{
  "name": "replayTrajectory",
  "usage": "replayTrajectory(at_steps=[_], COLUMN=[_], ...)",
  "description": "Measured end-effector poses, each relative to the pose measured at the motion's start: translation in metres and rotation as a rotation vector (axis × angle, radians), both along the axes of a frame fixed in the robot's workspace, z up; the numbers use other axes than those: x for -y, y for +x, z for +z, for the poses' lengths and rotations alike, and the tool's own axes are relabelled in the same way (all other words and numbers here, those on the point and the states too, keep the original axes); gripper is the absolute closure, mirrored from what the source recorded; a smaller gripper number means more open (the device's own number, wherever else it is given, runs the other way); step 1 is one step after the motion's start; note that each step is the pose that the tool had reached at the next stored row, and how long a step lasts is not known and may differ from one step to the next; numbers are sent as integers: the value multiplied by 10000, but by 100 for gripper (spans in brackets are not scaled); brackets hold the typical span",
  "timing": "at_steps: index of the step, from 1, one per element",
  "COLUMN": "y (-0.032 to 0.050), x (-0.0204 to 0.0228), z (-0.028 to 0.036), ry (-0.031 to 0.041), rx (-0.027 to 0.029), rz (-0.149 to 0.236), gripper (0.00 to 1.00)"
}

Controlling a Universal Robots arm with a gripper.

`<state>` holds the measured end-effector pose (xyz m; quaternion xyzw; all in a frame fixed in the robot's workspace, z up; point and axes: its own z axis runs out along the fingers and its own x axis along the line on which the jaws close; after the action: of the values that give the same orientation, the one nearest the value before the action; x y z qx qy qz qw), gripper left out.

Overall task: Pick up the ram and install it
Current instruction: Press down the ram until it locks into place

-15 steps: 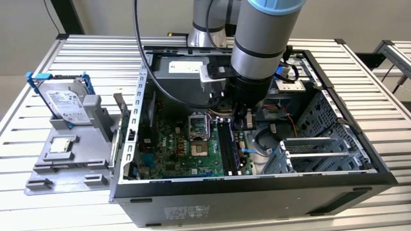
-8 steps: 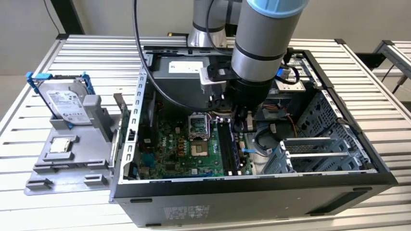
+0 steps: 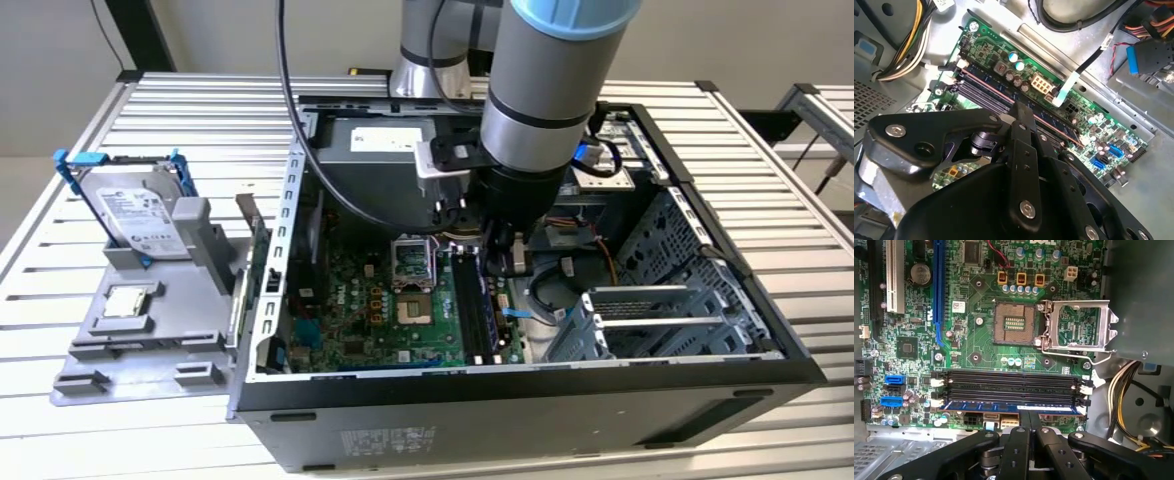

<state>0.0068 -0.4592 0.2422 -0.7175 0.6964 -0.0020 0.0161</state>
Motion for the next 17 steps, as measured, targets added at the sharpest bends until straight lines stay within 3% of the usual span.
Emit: replayTrajectory(at_steps=[9,17], y=[0,-1], x=[0,9], z=[-6,-64], ry=[0,-3], rx=[0,14], rz=[-1,-2], gripper=[100,100])
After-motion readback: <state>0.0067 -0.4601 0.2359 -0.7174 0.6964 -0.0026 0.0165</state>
